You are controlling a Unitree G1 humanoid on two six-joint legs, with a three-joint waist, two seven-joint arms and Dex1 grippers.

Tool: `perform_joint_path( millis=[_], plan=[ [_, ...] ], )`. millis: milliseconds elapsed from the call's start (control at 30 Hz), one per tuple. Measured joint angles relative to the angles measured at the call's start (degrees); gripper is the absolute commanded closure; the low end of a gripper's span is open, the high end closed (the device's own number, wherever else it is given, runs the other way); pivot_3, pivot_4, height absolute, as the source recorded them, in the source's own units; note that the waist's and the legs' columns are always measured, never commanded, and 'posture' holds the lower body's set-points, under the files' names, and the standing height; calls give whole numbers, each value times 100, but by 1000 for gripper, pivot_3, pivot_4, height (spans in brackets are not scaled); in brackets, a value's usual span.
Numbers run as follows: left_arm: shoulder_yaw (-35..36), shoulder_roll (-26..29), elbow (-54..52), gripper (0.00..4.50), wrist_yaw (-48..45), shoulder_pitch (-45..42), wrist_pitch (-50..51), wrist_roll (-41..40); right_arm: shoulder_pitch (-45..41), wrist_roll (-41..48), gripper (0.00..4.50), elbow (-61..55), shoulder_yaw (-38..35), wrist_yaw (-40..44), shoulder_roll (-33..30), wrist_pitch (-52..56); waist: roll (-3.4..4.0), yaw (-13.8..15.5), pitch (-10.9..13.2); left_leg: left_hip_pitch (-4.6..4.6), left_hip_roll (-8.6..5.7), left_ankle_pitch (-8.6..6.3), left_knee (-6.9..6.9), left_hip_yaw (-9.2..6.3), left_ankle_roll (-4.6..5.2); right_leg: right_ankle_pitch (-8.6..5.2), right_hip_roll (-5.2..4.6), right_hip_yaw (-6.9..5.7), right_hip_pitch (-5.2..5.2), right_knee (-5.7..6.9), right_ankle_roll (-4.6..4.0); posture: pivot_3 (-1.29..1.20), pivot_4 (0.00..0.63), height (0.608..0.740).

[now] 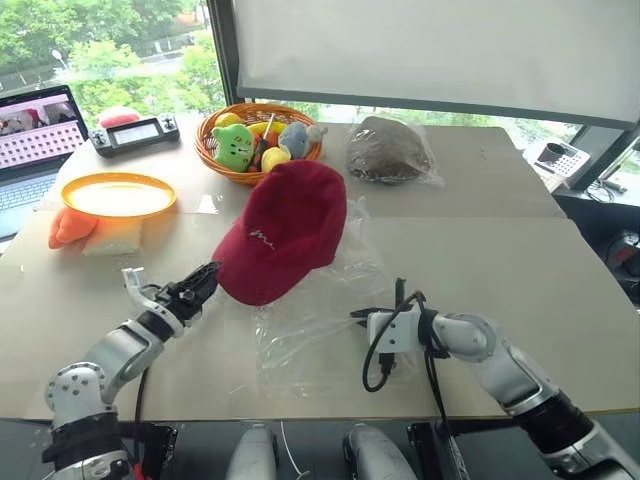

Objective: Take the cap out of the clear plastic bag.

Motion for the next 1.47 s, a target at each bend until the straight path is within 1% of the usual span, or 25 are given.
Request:
perform_joint_path(
  millis=[33, 67, 100, 133, 167, 200, 300, 367, 433, 467, 533, 600, 667, 733, 767, 833, 900, 933, 1000, 1033, 1100, 1167, 1200, 1333, 1467],
  plan=[
    [-12, -1, -21, 50, -55, -40, 1, 71, 19, 40, 3611, -58, -1, 30, 44, 27, 4, 6, -2, 2, -1, 1, 1, 0, -2, 0, -1, 0, 1, 2, 0, 0, 150, 740],
    [-17, -2, -44, 0, -92, -55, 2, 111, 32, 72, 3371, -123, -4, 62, 78, 60, 8, 5, -4, 6, -1, 2, 1, 1, -4, 0, -1, 0, 4, 2, 0, 0, 150, 740],
    [-28, -4, -75, 0, -124, -56, 0, 161, 61, 170, 2965, -209, -9, 124, 105, 110, 10, 3, -6, 20, 0, 3, 0, 1, -5, -1, 0, 0, 17, 2, 2, 0, 150, 740],
    [-38, -11, -85, 0, -139, -55, 1, 211, 95, 265, 2685, -283, -13, 186, 118, 129, 11, 1, -6, 35, 0, 3, 0, 1, -5, -6, -1, 0, 30, 1, 9, 0, 150, 740],
    [-44, -20, -87, 0, -170, -53, 4, 279, 135, 395, 2288, -414, -25, 259, 130, 139, 11, -5, -6, 45, 0, 2, -2, 1, -5, -25, -1, 0, 37, 0, 38, 0, 150, 740],
    [-57, -16, -89, 0, -228, -55, 7, 339, 174, 539, 1887, -541, -72, 317, 138, 205, 11, -6, -6, 45, 0, 2, -3, 2, -6, -25, -1, 1, 37, 0, 39, 0, 150, 740],
    [-117, 103, -90, 0, -521, -55, 87, 534, 280, 1099, 963, -964, -319, 583, 100, 672, 10, -2, -6, 41, 0, 2, -6, 1, -6, -26, -2, 0, 35, -1, 37, 0, 150, 740],
    [-184, 328, -89, 0, -858, -47, 170, 745, 374, 1680, 276, -1369, -583, 858, -67, 1189, 10, -10, -6, 36, 0, 2, -11, 1, -6, -27, -2, 0, 30, -3, 34, 0, 150, 740],
    [-204, 512, -88, 0, -1155, -10, 186, 955, 421, 2125, 276, -1611, -857, 966, -123, 1601, 9, -20, -5, 34, 2, 2, -14, 1, -6, -26, -2, -2, 26, -4, 27, 0, 150, 740],
    [-242, 662, -90, 0, -1417, 25, 157, 1115, 424, 2496, 276, -1703, -1074, 1002, -123, 1896, 8, -32, -2, 31, 2, 2, -13, 1, -6, -26, -2, -1, 21, -3, 25, 0, 150, 740],
    [-218, 1221, -78, 0, -2151, 124, 11, 1563, 346, 3653, 276, -1812, -2040, 993, -176, 2743, 3, -67, 5, 21, 5, 2, -15, 3, -6, -17, -1, 0, 7, -3, 8, 0, 150, 740],
    [-69, 1566, -28, 0, -2524, 95, -312, 1943, 166, 4363, 276, -1809, -2873, 836, -254, 3236, 4, -53, 6, 22, 4, 2, -17, 4, -6, -20, -6, -2, 8, -5, 2, 0, 150, 740],
    [21, 1700, 44, 0, -2678, 23, -564, 2263, 62, 4796, 276, -1803, -3296, 651, -206, 3477, 4, -45, 6, 20, 6, 1, -24, 4, -6, -24, -7, -4, 4, -9, -1, 0, 150, 740],
    [31, 1739, 209, 0, -2687, -168, -878, 2643, -75, 5128, 276, -1712, -3600, 314, 33, 3648, 4, -20, 6, -2, 6, 2, -23, 2, -6, -23, -7, -9, -11, -9, 0, 0, 150, 740],
    [26, 1730, 285, 0, -2549, -287, -1072, 2887, -170, 5178, 276, -1598, -3689, 29, 176, 3704, 4, -14, 6, -14, 5, 2, -23, 3, -5, -22, -8, -7, -24, -7, 2, 0, 150, 740],
    [-46, 1657, 419, 0, -2089, -574, -1671, 3634, -441, 4941, 276, -1220, -3816, -776, 547, 3722, 1, -17, 5, -45, 5, 3, -13, 3, -4, -6, -6, -6, -51, -5, -3, 0, 150, 740],
    [-314, 1565, 344, 0, -1698, -639, -2350, 4521, -454, 4407, 276, -821, -3794, -1538, 715, 3721, 1, -1, 5, -56, -2, 3, -15, 4, -5, -1, -11, -3, -57, -8, -3, 0, 150, 740],
    [-458, 1428, 271, 0, -1476, -628, -2671, 4934, -390, 4113, 276, -672, -3749, -1873, 799, 3715, 2, 16, 4, -60, -6, 3, -21, 8, -5, -1, -18, -2, -62, -12, -2, 0, 150, 740],
    [-673, 1046, 169, 0, -1144, -597, -3146, 5485, -240, 3694, 276, -427, -3614, -2417, 1079, 3708, 2, 50, 4, -70, -6, 1, -26, 10, -7, -1, -20, -1, -71, -12, -1, 0, 150, 740],
    [-791, 781, 144, 0, -942, -549, -3430, 5804, -157, 3462, 276, -291, -3558, -2798, 1378, 3658, 2, 69, 4, -83, -4, 0, -27, 9, -8, -1, -17, -2, -83, -10, -1, 0, 150, 740],
    [-951, 322, 86, 0, -635, -498, -3807, 6182, 55, 2970, 276, -59, -3423, -3326, 1622, 3431, 3, 101, 3, -128, -5, -1, -22, 10, -9, 0, -18, 2, -136, 7, -1, 0, 150, 740],
    [-949, 77, 105, 0, -417, -461, -4016, 6379, 226, 2686, 276, 55, -3341, -3557, 1710, 3245, 3, 102, 3, -163, -3, 1, -16, 11, -10, 5, -16, 3, -173, 15, 0, 0, 150, 740],
    [-912, -28, 152, 0, -299, -457, -4174, 6496, 294, 2572, 276, 122, -3343, -3677, 1792, 3112, 3, 96, 3, -158, -3, 1, -15, 11, -10, 5, -15, 4, -169, 19, 0, 0, 150, 740],
    [-864, -135, 238, 0, -209, -455, -4477, 6755, 379, 2387, 276, 177, -3325, -3828, 1937, 2749, 4, 94, 2, -142, -4, 2, -7, 9, -8, 11, -11, 1, -148, 19, 3, 0, 150, 740],
    [-847, -230, 253, 0, -202, -455, -4523, 6880, 489, 2275, 276, 336, -3320, -3838, 2010, 2557, 4, 102, 2, -141, -4, 5, 7, 9, -5, 18, -10, 1, -140, 18, 12, 0, 150, 740]
  ],
)
